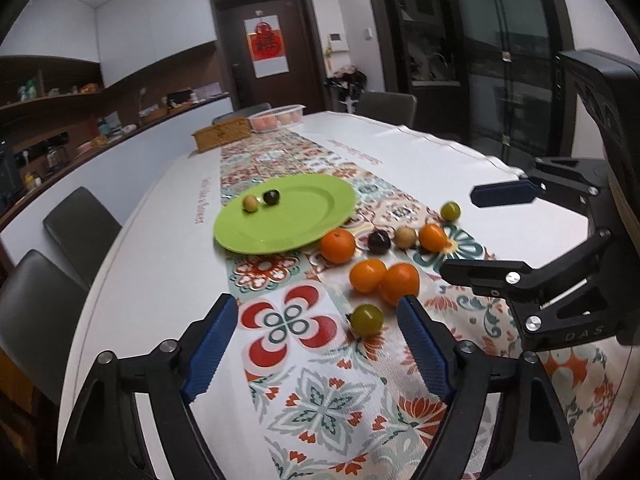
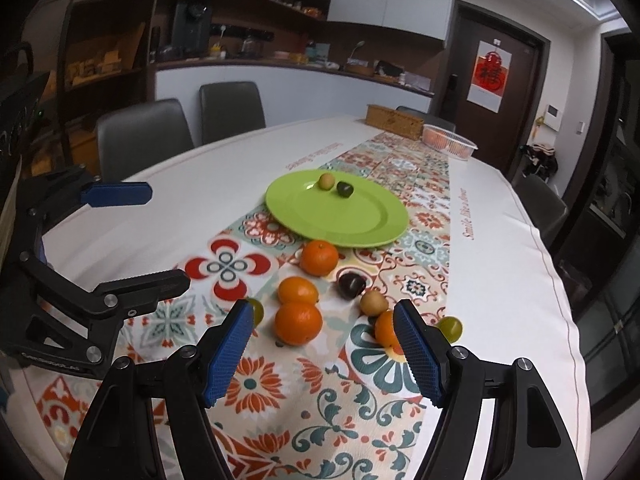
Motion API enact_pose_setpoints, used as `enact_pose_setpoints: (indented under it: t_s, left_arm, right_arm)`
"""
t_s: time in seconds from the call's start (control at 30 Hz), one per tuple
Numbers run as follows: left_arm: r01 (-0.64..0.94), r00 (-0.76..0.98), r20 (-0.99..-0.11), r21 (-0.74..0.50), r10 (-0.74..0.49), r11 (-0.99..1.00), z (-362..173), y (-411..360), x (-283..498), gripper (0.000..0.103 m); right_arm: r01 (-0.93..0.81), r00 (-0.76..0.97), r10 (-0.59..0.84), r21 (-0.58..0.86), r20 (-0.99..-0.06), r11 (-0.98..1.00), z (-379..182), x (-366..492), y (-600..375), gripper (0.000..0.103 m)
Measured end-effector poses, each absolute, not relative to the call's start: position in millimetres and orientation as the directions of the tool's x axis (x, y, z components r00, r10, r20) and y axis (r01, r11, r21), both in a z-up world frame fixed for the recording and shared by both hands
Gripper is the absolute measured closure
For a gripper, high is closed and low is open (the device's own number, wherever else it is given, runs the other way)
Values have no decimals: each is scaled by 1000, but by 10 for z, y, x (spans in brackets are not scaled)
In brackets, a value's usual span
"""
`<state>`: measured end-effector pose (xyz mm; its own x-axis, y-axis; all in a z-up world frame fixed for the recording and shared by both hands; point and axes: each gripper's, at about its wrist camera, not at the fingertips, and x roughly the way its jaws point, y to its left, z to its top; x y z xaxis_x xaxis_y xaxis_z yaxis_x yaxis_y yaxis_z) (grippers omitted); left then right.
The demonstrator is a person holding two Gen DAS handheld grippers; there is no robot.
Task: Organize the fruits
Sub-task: 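Withdraw both tools from the plate toward the remaining fruits, then grasp the green lime with the left tool while the right tool grasps a mandarin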
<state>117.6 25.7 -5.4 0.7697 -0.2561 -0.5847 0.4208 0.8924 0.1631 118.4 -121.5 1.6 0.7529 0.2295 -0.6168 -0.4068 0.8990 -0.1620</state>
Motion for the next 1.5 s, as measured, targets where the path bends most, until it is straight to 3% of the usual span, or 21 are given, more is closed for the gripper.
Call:
enact_pose_setpoints:
  t_s: [0.23,0.43,0.77,1.13,1.27,1.5]
  left_arm:
    - [524,698,-646,165,-310,835,-285,141,1288,40]
    - [585,647,-687,168,-331,794,-445,52,1383,48]
    - [610,598,-723,129,-347,782,-563,37,1519,54]
    - [630,546,-747,68,-378,774,-632,10,1630,68]
    - [627,545,-746,59,-383,777,-623,-3,1631,72]
    - [608,542,-748,34,-384,793,-606,18,1642,75]
  right_arm:
    - [-460,722,235,-197,-651,866,-171,1264,-1168,30]
    - [-497,689,244,-199,-683,845,-333,1358,-1145,33]
    - [-542,622,270,-155,-735,826,-551,1532,-1107,46]
    - [-572,598,291,-143,-747,808,-618,1650,-1059,53]
    - [-579,583,302,-125,-754,806,-640,1686,-1052,61]
    - [-567,582,311,-101,-751,817,-635,1669,-1075,62]
